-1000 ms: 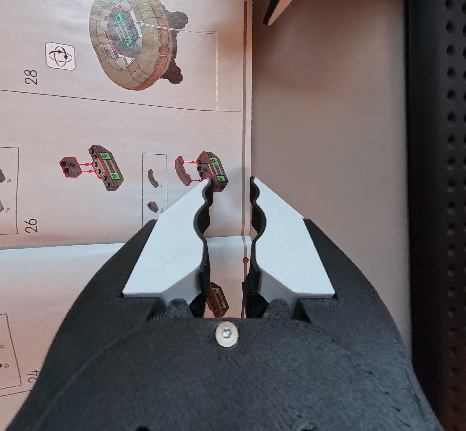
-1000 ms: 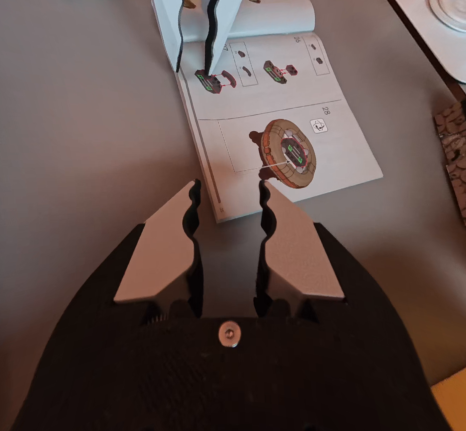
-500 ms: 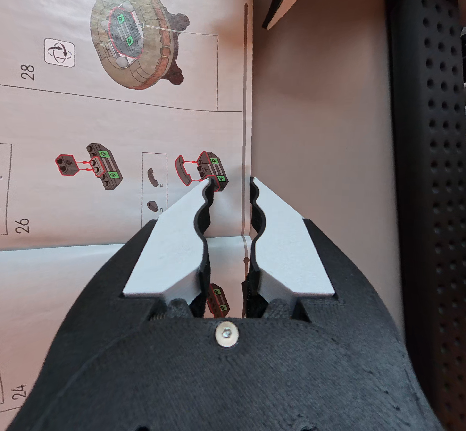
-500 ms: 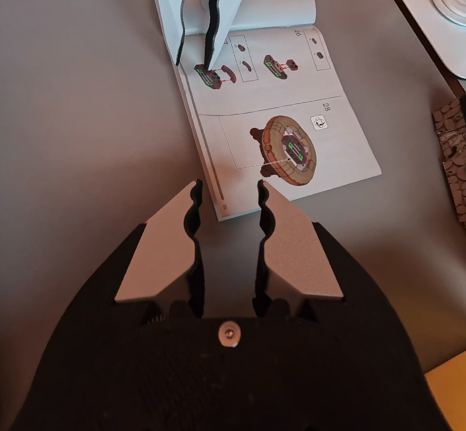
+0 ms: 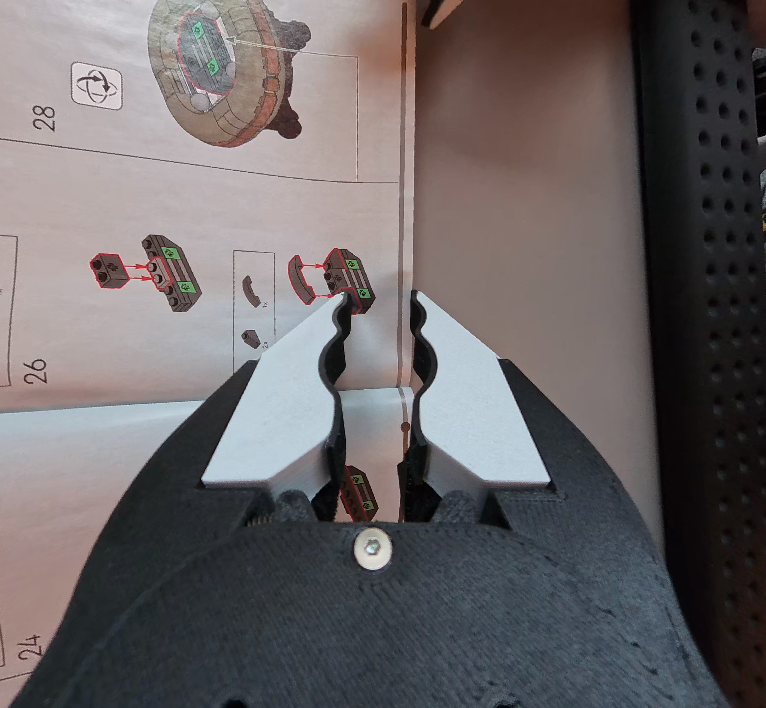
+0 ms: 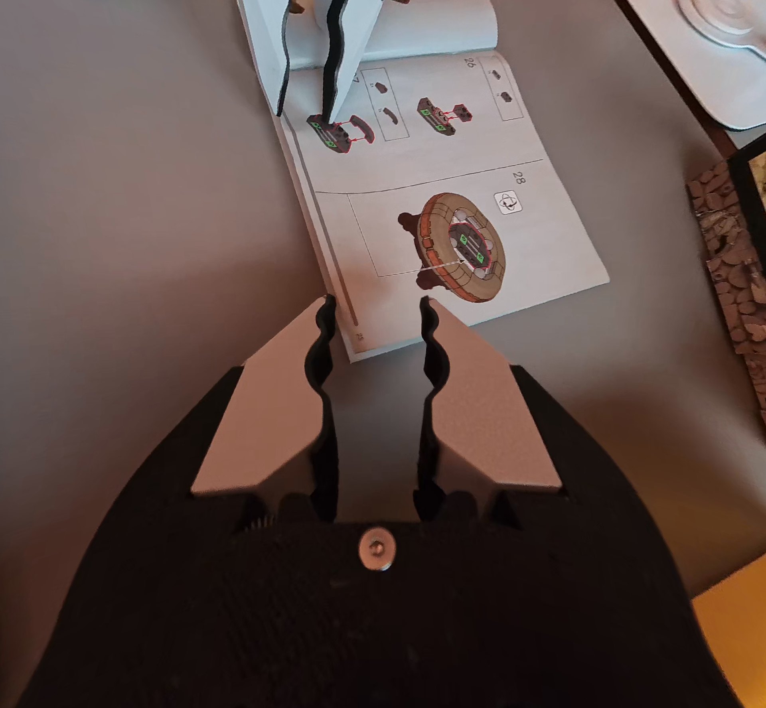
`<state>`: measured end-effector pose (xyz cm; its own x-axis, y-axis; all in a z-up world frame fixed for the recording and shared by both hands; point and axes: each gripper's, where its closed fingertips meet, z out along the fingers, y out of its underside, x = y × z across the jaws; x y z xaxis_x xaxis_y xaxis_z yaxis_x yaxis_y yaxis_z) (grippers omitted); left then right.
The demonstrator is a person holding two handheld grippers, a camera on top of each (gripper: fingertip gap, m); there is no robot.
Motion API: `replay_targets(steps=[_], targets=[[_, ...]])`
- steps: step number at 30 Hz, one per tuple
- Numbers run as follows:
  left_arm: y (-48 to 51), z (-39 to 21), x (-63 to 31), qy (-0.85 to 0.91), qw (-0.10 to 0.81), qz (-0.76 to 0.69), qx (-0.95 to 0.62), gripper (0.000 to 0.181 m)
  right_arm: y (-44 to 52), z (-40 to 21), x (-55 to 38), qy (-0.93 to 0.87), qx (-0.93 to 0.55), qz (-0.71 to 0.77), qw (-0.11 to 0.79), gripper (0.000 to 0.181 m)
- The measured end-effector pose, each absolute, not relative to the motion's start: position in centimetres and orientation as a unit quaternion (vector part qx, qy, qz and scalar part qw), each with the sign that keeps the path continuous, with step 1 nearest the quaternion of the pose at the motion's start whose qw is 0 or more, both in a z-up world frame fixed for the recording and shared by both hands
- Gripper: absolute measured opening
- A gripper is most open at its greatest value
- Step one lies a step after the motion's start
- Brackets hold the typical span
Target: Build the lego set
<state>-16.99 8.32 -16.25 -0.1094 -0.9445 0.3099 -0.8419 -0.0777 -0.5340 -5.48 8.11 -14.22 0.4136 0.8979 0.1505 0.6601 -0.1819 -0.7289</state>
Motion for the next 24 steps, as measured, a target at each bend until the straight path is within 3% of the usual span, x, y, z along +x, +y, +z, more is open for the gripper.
replay_targets(steps=[24], targets=[[8.30, -16.23, -17.00, 0.674, 0.085, -0.320, -0.660, 0.027, 8.65, -14.37, -5.57, -0.515, -0.752, 0.153, 0.383, 0.039]])
